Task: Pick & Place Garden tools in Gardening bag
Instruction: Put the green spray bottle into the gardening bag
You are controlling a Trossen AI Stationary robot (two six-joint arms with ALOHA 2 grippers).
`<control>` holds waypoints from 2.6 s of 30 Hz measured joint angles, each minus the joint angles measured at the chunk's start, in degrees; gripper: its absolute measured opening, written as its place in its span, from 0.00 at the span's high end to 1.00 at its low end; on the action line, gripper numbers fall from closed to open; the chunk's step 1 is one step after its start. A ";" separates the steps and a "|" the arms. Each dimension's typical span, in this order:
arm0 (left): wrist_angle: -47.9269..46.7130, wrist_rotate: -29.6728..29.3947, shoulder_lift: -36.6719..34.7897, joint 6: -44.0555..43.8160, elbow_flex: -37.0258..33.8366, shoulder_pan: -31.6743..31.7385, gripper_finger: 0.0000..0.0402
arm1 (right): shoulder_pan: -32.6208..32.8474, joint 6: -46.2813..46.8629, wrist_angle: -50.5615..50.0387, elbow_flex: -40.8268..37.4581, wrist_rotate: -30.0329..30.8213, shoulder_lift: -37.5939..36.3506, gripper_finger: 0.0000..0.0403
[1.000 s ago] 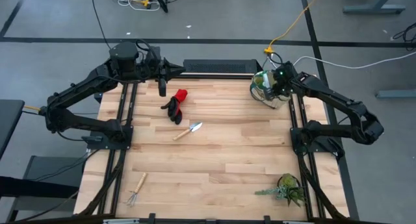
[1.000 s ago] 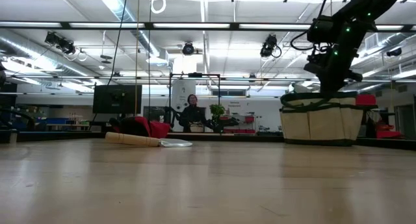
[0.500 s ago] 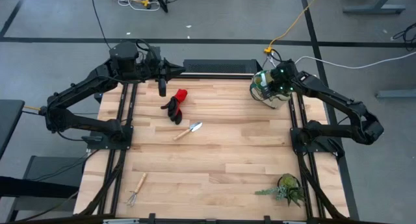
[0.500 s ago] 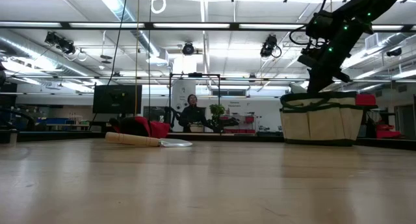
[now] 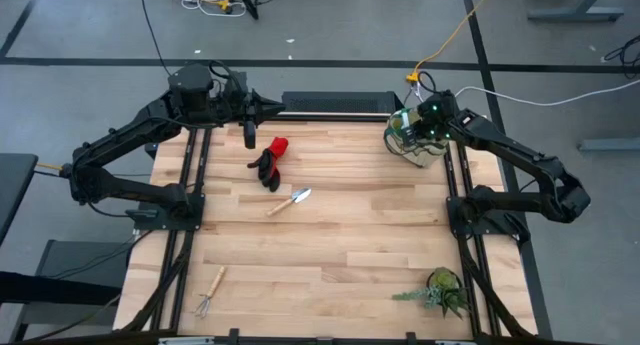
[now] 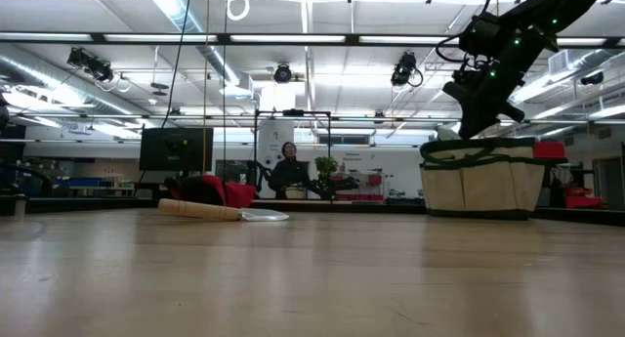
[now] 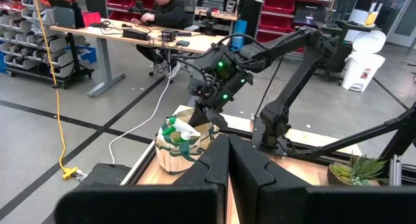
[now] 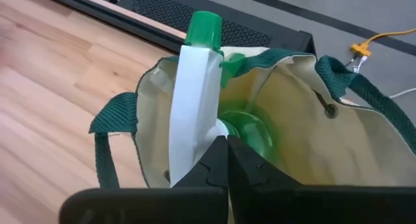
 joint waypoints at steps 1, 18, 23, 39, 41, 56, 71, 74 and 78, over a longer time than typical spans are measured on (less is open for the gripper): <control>0.00 0.01 -0.01 0.00 0.00 0.01 0.97 | -0.02 0.37 0.14 0.00 -0.09 -0.11 1.00; 0.00 0.02 -0.01 -0.04 0.00 0.01 0.97 | -6.47 2.48 -4.99 0.00 -11.51 -2.32 1.00; 0.17 0.02 0.00 -0.02 0.00 0.01 0.97 | -6.39 2.32 -6.26 0.00 -12.67 -1.24 1.00; 0.57 0.02 -0.02 0.07 0.00 -0.01 0.97 | -6.27 2.36 -4.11 0.00 -17.11 6.13 1.00; 0.59 0.02 -0.02 0.07 0.00 -0.01 0.97 | -6.29 2.51 -2.86 0.00 -18.35 6.65 1.00; 0.59 0.02 -0.02 -0.07 0.00 0.01 0.97 | -6.29 7.84 5.46 0.00 -15.20 6.76 1.00; 0.59 0.02 -0.02 -0.10 0.00 0.01 0.97 | -6.29 8.61 7.71 0.00 -13.02 4.87 1.00; 0.59 0.02 -0.02 -0.11 0.00 0.01 0.97 | -6.27 8.47 7.68 0.00 -12.96 3.49 1.00; 0.59 0.02 -0.02 -0.11 0.00 -0.01 0.97 | -6.29 8.14 7.69 0.00 -12.46 0.50 1.00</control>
